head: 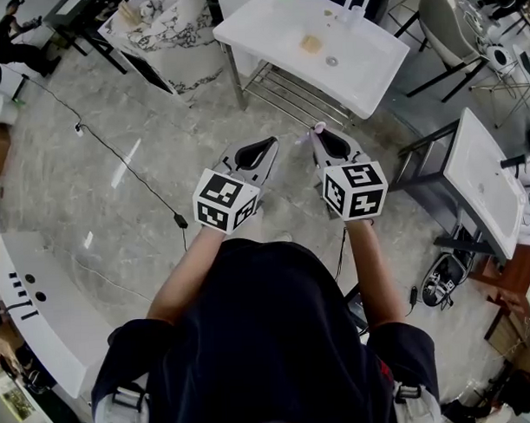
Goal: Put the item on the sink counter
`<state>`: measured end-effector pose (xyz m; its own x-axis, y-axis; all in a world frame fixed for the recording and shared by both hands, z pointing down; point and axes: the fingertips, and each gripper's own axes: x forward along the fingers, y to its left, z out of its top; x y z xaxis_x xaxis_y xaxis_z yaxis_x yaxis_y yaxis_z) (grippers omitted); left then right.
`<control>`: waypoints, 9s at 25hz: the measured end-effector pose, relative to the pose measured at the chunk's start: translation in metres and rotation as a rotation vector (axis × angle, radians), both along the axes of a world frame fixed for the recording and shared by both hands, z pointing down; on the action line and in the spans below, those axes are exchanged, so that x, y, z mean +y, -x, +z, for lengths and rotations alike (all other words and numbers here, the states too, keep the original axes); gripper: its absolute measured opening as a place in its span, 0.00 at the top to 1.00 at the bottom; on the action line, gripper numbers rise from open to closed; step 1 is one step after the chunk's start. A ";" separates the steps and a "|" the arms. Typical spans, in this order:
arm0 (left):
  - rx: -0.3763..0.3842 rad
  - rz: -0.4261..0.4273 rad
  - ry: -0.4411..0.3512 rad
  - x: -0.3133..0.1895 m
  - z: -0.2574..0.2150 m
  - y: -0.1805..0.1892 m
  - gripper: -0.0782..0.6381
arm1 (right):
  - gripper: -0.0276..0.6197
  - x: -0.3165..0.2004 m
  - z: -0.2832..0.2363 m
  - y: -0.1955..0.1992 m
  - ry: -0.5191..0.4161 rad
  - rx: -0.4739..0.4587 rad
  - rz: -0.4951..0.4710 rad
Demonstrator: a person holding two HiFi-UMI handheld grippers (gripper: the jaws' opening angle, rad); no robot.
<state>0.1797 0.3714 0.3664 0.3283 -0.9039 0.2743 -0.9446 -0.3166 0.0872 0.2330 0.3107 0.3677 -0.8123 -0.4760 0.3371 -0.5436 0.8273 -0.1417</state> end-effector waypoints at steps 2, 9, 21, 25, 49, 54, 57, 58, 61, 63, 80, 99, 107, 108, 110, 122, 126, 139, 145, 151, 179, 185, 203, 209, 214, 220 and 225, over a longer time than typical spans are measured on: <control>0.003 0.004 -0.002 -0.007 -0.001 0.005 0.87 | 0.89 -0.007 -0.001 0.005 -0.001 0.002 0.005; 0.013 0.015 0.000 -0.038 -0.002 0.029 0.87 | 0.89 -0.036 -0.002 0.027 0.006 0.012 0.021; 0.048 0.026 0.001 -0.101 -0.004 0.084 0.87 | 0.89 -0.097 -0.003 0.078 0.009 0.037 0.042; 0.056 0.044 0.001 -0.120 -0.008 0.105 0.87 | 0.89 -0.116 -0.005 0.096 0.016 0.043 0.063; 0.108 0.099 -0.002 -0.185 -0.004 0.212 0.87 | 0.89 -0.178 -0.003 0.194 0.002 0.099 0.118; 0.115 0.096 -0.002 -0.190 -0.003 0.230 0.87 | 0.88 -0.185 -0.002 0.208 0.005 0.107 0.118; 0.119 0.098 -0.002 -0.192 -0.002 0.237 0.87 | 0.88 -0.187 -0.003 0.214 0.007 0.109 0.120; 0.121 0.097 -0.001 -0.192 -0.002 0.240 0.87 | 0.89 -0.187 -0.003 0.216 0.009 0.108 0.122; 0.127 0.102 0.001 -0.193 -0.002 0.241 0.87 | 0.89 -0.189 -0.003 0.216 0.015 0.107 0.130; 0.130 0.107 0.003 -0.193 -0.001 0.240 0.87 | 0.88 -0.190 -0.003 0.216 0.015 0.109 0.133; 0.104 0.110 0.024 -0.236 0.011 0.237 0.87 | 0.88 -0.240 0.002 0.215 0.025 0.061 0.146; 0.101 0.135 0.053 -0.361 0.016 0.210 0.87 | 0.88 -0.361 0.011 0.196 0.059 0.050 0.159; 0.091 0.119 0.068 -0.404 0.017 0.204 0.87 | 0.88 -0.408 0.012 0.191 0.072 0.042 0.141; 0.089 0.118 0.070 -0.409 0.017 0.203 0.87 | 0.88 -0.413 0.012 0.190 0.073 0.041 0.139; 0.086 0.115 0.073 -0.418 0.017 0.200 0.87 | 0.88 -0.423 0.013 0.189 0.076 0.038 0.134; 0.070 0.079 0.080 -0.454 0.017 0.190 0.87 | 0.88 -0.456 0.017 0.189 0.092 0.022 0.081; 0.076 0.087 0.096 -0.457 0.021 0.184 0.87 | 0.88 -0.460 0.019 0.186 0.101 0.013 0.085; 0.098 0.153 0.114 -0.489 0.032 0.195 0.87 | 0.88 -0.486 0.025 0.201 0.114 0.015 0.147; 0.106 0.225 0.129 -0.516 0.034 0.204 0.87 | 0.88 -0.506 0.028 0.208 0.128 0.023 0.215; 0.111 0.288 0.155 -0.538 0.040 0.217 0.87 | 0.88 -0.526 0.035 0.215 0.154 0.025 0.288; 0.120 0.536 0.306 -0.610 0.102 0.229 0.87 | 0.88 -0.620 0.098 0.221 0.341 -0.074 0.608; 0.101 0.572 0.314 -0.626 0.110 0.222 0.87 | 0.88 -0.635 0.109 0.217 0.375 -0.103 0.648; 0.043 0.574 0.362 -0.637 0.136 0.227 0.87 | 0.88 -0.677 0.151 0.209 0.510 -0.258 0.761; 0.029 0.578 0.369 -0.634 0.140 0.228 0.87 | 0.88 -0.688 0.163 0.206 0.558 -0.328 0.818; 0.020 0.582 0.384 -0.629 0.144 0.231 0.87 | 0.88 -0.695 0.173 0.205 0.608 -0.415 0.863; 0.025 0.572 0.388 -0.632 0.147 0.234 0.87 | 0.88 -0.704 0.181 0.204 0.649 -0.544 0.915; 0.044 0.565 0.387 -0.632 0.144 0.236 0.87 | 0.88 -0.706 0.191 0.201 0.684 -0.598 0.939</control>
<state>-0.0561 -0.2608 0.5109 0.7385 -0.4304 0.5189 -0.6369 -0.6978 0.3276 0.0322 -0.3956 0.5583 -0.3730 -0.8169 0.4400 -0.5779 -0.1665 -0.7990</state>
